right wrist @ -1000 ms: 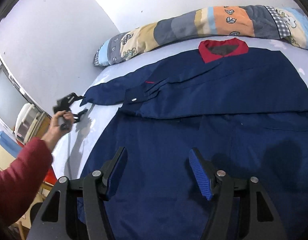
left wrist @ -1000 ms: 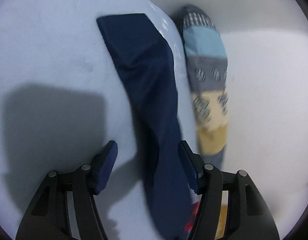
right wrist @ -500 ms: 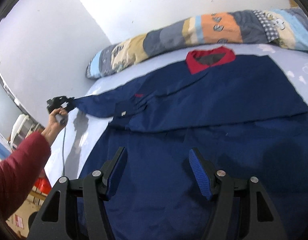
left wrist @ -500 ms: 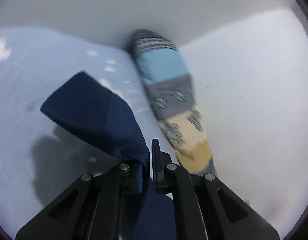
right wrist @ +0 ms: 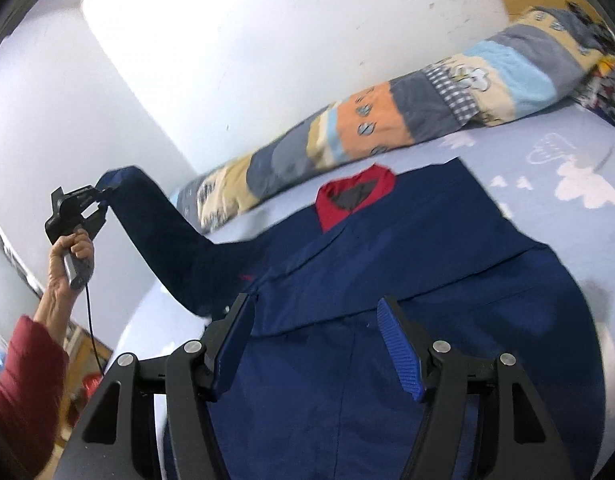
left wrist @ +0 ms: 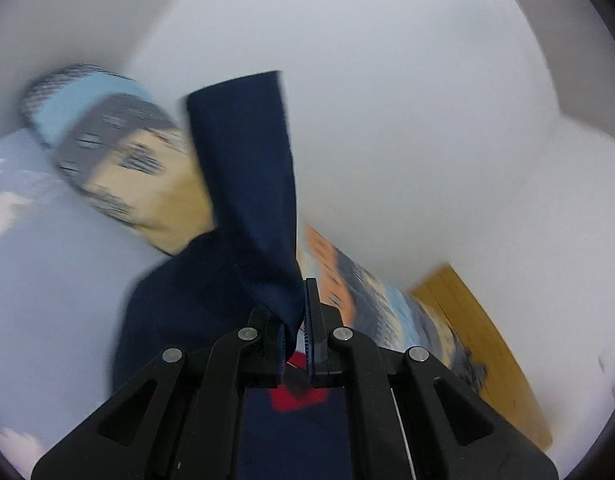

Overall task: Fold large clothes
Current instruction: 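Fold the held sleeve across the shirt body with the left gripper and release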

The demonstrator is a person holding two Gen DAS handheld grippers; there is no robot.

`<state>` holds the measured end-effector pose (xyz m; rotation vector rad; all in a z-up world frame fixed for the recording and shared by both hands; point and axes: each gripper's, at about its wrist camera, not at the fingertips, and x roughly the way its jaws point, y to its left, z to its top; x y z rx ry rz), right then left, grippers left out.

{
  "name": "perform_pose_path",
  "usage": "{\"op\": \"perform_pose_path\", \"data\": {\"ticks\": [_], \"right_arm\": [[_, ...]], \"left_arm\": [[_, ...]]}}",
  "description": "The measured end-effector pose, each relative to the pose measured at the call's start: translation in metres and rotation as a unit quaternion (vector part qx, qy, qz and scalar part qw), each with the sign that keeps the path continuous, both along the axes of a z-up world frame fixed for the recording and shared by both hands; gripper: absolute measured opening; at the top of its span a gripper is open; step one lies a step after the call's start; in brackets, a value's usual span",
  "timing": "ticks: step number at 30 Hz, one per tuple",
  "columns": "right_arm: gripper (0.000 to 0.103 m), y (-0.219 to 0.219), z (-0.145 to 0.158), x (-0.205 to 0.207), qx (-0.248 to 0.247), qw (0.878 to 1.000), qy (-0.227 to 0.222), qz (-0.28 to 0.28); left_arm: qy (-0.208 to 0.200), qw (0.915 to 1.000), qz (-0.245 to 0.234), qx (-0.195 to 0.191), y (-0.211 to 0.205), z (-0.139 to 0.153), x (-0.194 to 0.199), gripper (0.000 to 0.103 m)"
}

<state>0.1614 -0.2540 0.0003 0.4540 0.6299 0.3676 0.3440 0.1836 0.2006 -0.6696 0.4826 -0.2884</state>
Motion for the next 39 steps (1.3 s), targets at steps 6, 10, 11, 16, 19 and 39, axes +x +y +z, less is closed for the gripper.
{"op": "perform_pose_path", "data": {"ticks": [6,10,11,16,19,39], "right_arm": [[0.067,-0.044,0.018,-0.016,0.017,0.998,-0.038,-0.051],[0.067,-0.069,0.025,-0.023,0.023,0.994,-0.056,-0.085],[0.067,-0.074,0.026,-0.024,0.027,0.994,-0.058,-0.090],[0.067,-0.092,0.030,-0.025,0.033,0.992,-0.066,-0.106],[0.067,-0.098,0.034,-0.027,0.022,0.990,-0.078,-0.116],[0.067,-0.114,0.015,-0.024,0.043,0.987,-0.027,-0.149]], "left_arm": [[0.039,0.9918,-0.118,0.030,-0.185,-0.041,0.012,0.004],[0.099,0.9795,-0.162,0.069,-0.296,-0.118,0.019,0.004],[0.111,0.9766,-0.162,0.087,-0.312,-0.136,0.023,0.004],[0.226,0.9444,-0.159,0.178,-0.394,-0.239,0.008,0.023],[0.212,0.9282,-0.202,0.230,-0.422,-0.240,-0.017,0.036],[0.295,0.8814,-0.033,0.367,-0.199,-0.248,-0.056,0.080]]}}
